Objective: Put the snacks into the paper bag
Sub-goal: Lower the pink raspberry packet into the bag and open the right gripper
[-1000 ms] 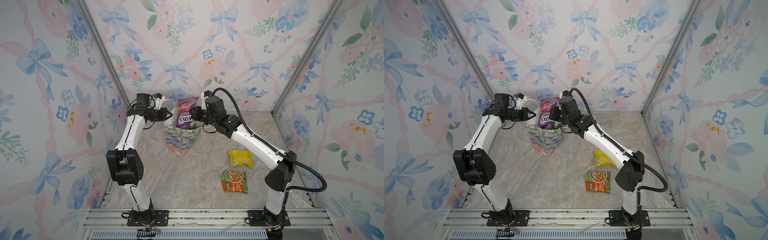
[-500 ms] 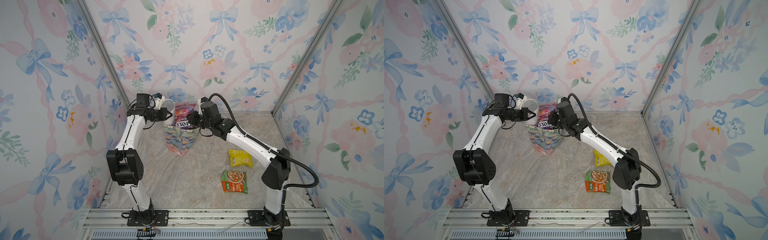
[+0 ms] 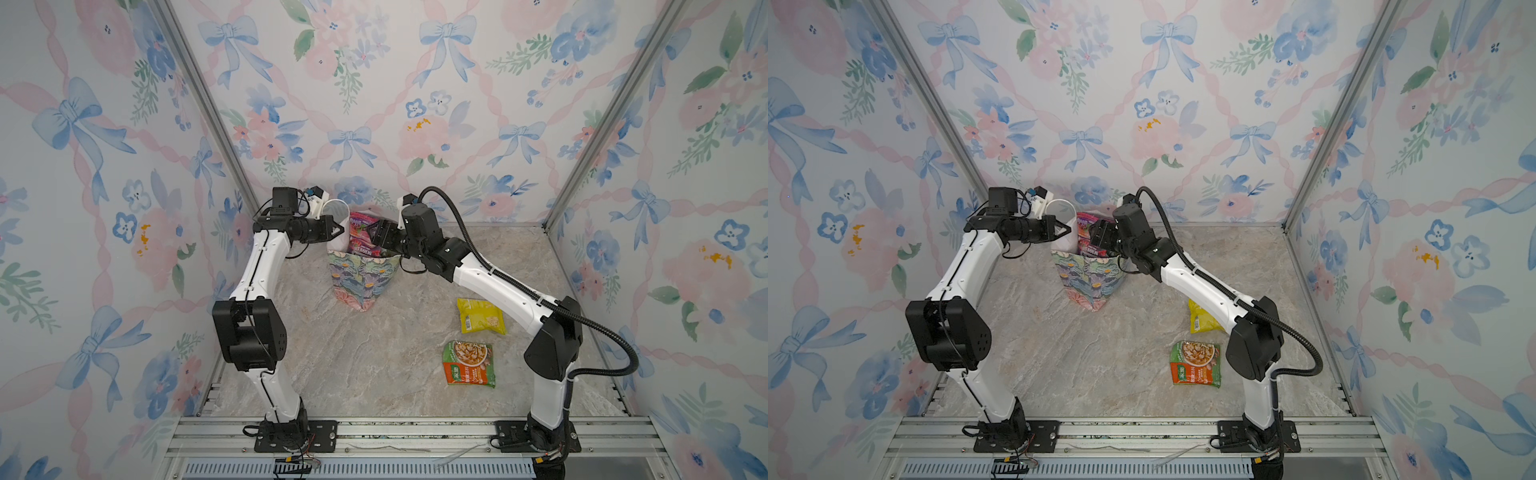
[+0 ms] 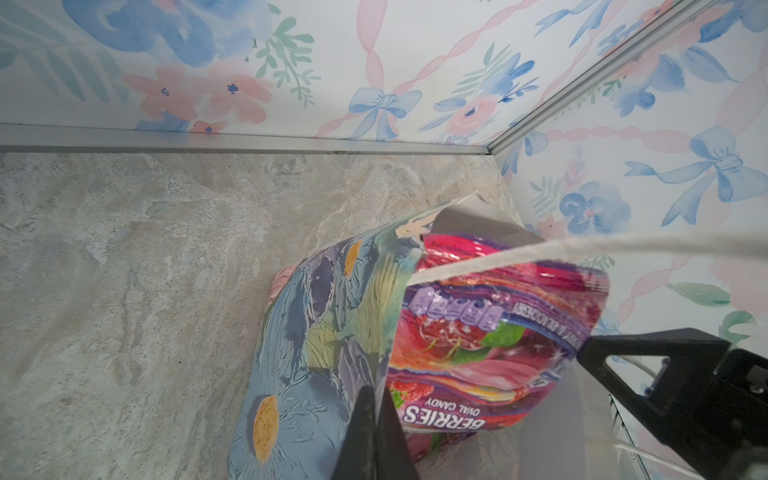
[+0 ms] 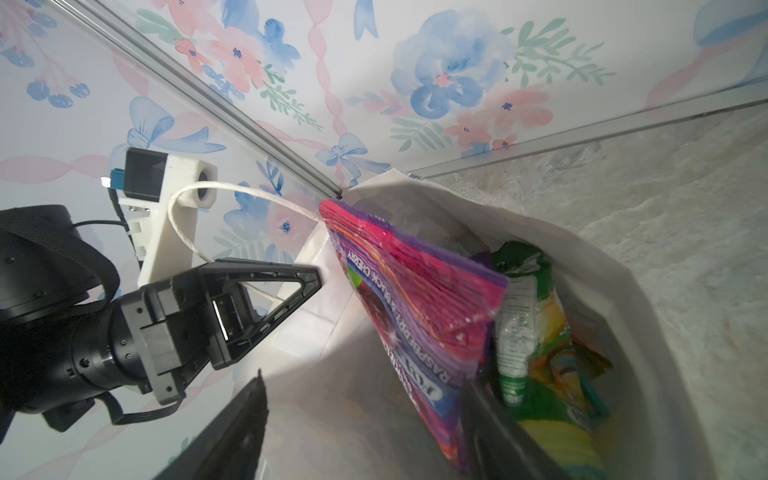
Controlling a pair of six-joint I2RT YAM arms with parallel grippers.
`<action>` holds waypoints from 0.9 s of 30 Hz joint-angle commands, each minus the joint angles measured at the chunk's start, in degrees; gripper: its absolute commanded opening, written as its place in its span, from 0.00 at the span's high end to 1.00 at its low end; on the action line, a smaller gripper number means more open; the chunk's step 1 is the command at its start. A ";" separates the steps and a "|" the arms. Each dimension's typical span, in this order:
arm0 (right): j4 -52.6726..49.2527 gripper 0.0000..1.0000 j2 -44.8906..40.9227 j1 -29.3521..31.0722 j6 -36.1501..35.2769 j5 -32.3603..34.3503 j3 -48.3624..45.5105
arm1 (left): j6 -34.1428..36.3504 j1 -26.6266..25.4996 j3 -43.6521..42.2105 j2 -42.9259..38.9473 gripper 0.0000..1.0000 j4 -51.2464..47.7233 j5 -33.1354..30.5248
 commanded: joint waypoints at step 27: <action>-32.19 0.54 20.02 0.67 -21.86 1.48 39.45 | 0.52 0.48 -0.55 -1.78 1.00 -0.09 0.78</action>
